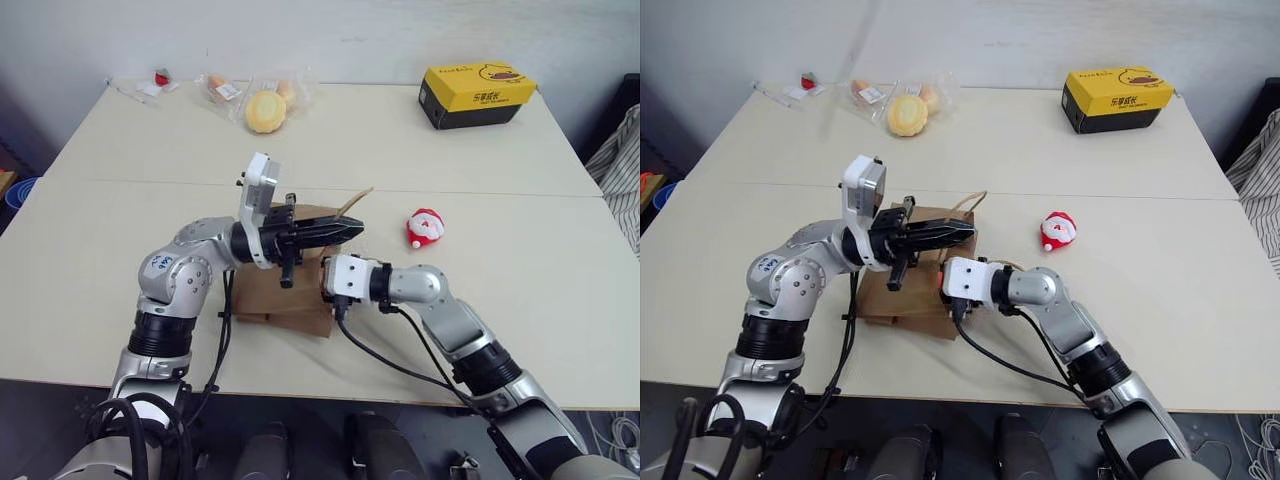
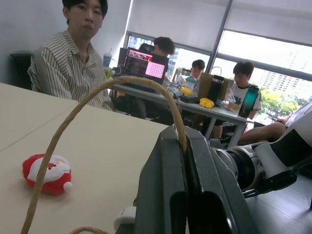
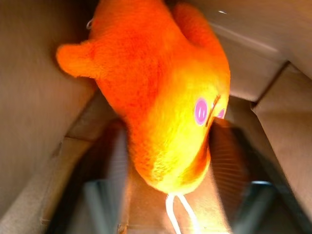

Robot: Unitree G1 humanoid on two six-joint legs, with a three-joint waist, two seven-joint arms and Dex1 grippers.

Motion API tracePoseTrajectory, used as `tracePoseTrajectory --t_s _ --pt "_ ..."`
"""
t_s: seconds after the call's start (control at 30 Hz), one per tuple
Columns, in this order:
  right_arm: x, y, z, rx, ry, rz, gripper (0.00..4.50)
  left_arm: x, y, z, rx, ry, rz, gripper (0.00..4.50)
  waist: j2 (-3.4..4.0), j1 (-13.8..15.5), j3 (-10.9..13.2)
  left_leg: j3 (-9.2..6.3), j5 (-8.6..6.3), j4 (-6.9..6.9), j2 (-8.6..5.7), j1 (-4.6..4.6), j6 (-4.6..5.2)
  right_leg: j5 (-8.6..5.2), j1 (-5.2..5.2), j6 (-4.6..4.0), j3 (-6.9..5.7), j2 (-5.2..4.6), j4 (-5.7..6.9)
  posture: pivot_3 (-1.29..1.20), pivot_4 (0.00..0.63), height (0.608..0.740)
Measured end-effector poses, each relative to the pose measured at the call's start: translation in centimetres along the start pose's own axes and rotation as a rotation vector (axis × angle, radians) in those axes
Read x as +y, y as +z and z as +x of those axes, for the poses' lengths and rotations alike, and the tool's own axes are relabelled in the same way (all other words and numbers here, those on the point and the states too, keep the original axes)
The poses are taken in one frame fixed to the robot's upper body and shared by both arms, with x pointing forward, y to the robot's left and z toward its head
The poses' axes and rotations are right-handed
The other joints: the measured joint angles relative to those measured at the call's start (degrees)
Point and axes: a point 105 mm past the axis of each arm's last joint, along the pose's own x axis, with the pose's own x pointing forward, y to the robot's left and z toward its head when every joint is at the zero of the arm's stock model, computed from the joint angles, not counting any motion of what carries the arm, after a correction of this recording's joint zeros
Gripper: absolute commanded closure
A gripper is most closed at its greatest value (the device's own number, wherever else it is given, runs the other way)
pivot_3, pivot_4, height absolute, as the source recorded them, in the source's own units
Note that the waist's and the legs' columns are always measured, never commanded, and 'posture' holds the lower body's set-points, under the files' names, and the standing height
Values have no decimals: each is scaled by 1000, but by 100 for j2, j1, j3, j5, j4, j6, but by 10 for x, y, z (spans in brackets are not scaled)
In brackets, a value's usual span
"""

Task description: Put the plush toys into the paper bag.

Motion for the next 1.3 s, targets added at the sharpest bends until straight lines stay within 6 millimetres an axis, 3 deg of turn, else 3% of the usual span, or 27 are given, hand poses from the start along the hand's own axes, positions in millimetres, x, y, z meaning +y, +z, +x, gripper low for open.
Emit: tracePoseTrajectory --t_s 0.1,0.27,0.4,0.57,0.7,0.77,0.9,1.0,1.3 --pt "-6 0 -19 -29 -24 33 24 0 0 -1 2 4 1 4500 0 25 0 -2 -1 1 0 0 1 0 1 0 -2 0 -2 0 150 740" --pt "-15 10 -63 -159 -99 127 24 1 -1 -6 19 19 8 4500 0 40 0 -3 -3 0 0 0 4 0 3 0 -3 0 -2 0 150 740" --pt "-10 3 -116 -169 -193 223 24 1 -1 -11 36 30 17 4500 0 62 0 -7 -7 1 0 0 10 1 11 1 -6 0 -3 0 150 740" --pt "9 -18 -182 -45 -357 259 24 -4 4 -16 65 16 43 4500 -1 72 0 -6 -9 -1 0 9 15 1 21 2 -5 1 -12 0 150 740" --pt "40 -48 -249 147 -586 318 24 -9 7 -30 124 3 45 4500 0 66 0 -1 -9 -13 0 18 14 1 22 2 1 2 -13 0 150 740" --pt "53 -59 -268 230 -640 337 24 -9 10 -37 139 11 53 4500 1 20 0 21 -8 -14 0 30 15 1 24 2 20 2 -8 0 150 740" --pt "62 -65 -275 317 -670 311 24 -11 9 -40 154 -6 50 4500 0 -4 1 29 -12 -35 0 67 27 1 44 2 28 3 -3 0 150 740" --pt "57 -73 -267 369 -659 295 24 -9 10 -45 166 15 54 4500 0 -25 1 36 -6 -54 0 85 20 1 50 1 35 5 -6 0 150 740" --pt "-47 -56 -198 406 -442 -96 24 -8 15 -44 172 22 83 4500 3 -95 3 40 5 -59 2 81 4 -1 36 -1 36 11 0 0 150 740"
